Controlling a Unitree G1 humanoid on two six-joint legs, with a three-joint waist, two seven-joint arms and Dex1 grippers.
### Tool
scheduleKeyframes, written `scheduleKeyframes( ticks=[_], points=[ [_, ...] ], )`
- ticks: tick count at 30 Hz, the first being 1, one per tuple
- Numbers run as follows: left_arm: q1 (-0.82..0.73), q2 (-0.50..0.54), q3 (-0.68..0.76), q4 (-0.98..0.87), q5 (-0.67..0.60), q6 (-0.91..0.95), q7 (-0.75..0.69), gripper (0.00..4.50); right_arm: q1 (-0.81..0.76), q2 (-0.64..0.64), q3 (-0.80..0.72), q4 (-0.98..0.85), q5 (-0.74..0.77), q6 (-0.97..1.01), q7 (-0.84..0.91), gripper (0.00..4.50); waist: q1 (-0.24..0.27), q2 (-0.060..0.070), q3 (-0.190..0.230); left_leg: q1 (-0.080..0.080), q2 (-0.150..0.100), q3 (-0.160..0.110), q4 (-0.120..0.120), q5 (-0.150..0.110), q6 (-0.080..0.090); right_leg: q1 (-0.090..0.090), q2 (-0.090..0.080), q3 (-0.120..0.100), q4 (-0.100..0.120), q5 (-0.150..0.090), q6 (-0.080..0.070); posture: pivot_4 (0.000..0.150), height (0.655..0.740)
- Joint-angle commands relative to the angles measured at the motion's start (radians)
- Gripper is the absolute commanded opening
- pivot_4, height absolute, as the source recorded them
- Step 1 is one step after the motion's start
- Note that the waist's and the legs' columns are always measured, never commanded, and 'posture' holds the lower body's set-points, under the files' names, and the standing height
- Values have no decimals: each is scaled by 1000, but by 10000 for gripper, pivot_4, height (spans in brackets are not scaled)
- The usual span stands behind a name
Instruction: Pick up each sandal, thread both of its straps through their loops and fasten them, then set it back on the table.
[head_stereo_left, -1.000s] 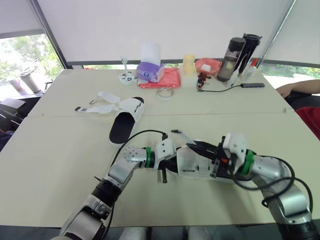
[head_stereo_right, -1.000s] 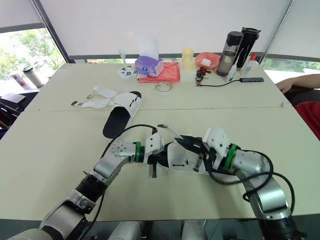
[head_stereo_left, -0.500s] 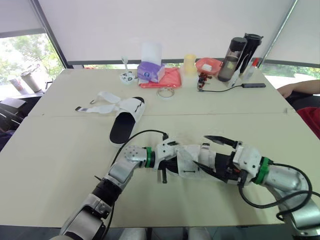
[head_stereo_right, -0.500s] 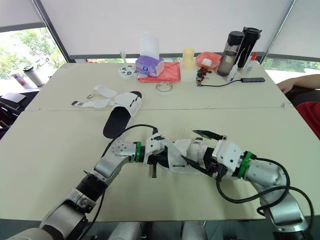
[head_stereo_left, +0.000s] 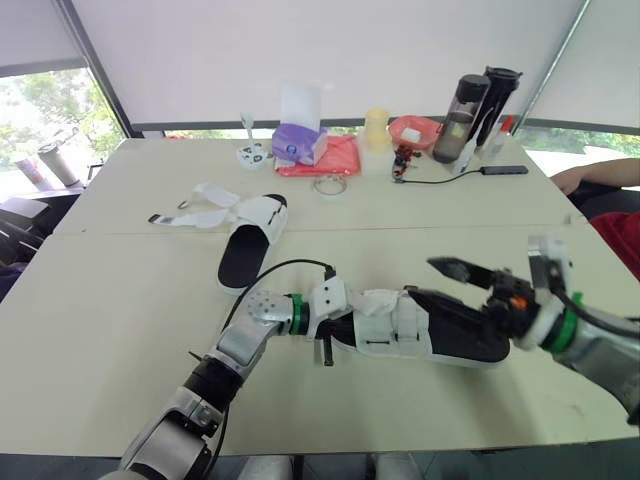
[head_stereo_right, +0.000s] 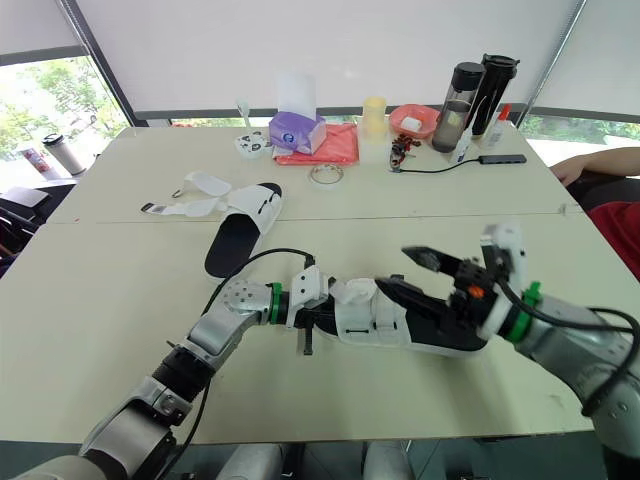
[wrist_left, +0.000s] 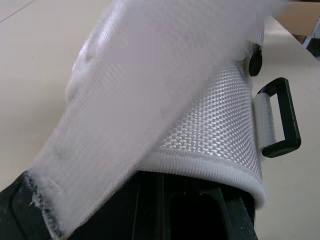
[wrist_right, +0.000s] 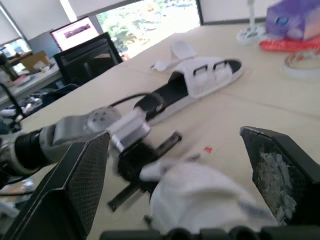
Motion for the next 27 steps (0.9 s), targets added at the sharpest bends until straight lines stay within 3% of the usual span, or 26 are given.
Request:
scheduleKeyframes(
  ticks=[1, 14, 27],
  points=[
    [29, 14, -35, 90, 63, 35, 5, 0, -70, -21, 79, 19, -5, 55, -4, 44456, 4, -1, 0, 0, 0, 0, 0, 0, 0, -3, 0, -1, 0, 0, 0, 1500, 7400],
    [23, -4, -23, 116, 68, 20, 23, 0, -422, -215, 370, 227, -128, 316, 290, 44456, 4, -1, 0, -2, -2, 1, 1, 0, 1, -5, -1, -4, -1, 1, 0, 1500, 7400],
    [44, -9, -10, 95, 67, 32, 39, 0, -520, -138, 496, 259, -204, 380, 419, 44456, 4, -1, 0, -2, -2, 1, 1, 0, 1, -5, 0, -4, 0, 1, 0, 1500, 7400]
  ],
)
